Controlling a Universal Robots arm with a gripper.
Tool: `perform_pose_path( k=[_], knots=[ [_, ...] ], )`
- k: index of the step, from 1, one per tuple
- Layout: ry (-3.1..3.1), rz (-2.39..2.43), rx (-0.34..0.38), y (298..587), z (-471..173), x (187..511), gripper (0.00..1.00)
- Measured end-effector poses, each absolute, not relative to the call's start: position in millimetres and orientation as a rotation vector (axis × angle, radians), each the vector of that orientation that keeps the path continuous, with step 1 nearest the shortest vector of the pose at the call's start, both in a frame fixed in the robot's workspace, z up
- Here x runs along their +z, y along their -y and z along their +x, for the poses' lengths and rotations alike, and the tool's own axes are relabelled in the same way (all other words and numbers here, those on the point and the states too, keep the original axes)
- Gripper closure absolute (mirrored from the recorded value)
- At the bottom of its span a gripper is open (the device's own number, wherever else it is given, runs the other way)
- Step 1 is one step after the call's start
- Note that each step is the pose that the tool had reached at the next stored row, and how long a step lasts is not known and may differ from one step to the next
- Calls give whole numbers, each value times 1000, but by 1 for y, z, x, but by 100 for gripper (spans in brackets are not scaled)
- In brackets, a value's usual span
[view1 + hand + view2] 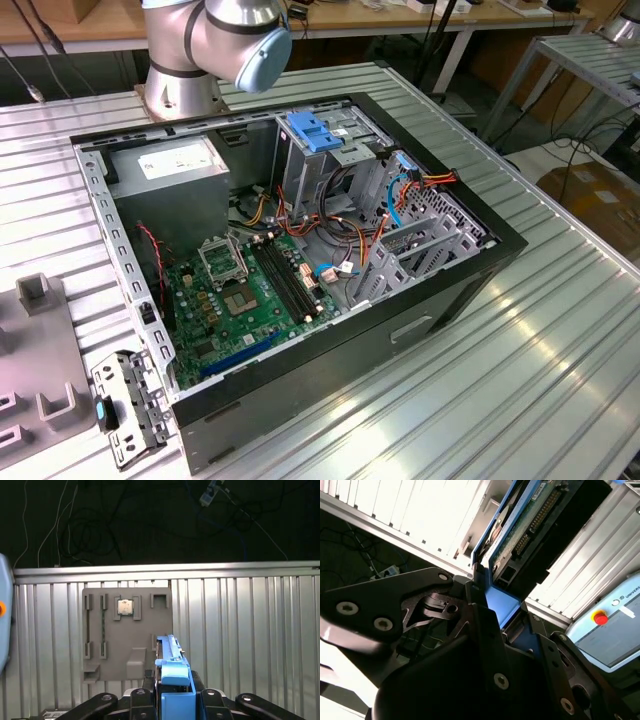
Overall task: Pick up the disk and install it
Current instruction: 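Pick up the disk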
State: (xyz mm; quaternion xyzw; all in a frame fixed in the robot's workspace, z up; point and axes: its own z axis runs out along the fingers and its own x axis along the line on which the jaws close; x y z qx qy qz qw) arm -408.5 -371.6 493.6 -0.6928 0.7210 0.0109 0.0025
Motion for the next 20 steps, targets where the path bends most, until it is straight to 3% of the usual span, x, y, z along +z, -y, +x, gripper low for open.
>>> perform_pose_path(
  k=[20],
  knots=[
    [-2262, -2173, 34, 372, -379, 494, 63]
  ],
)
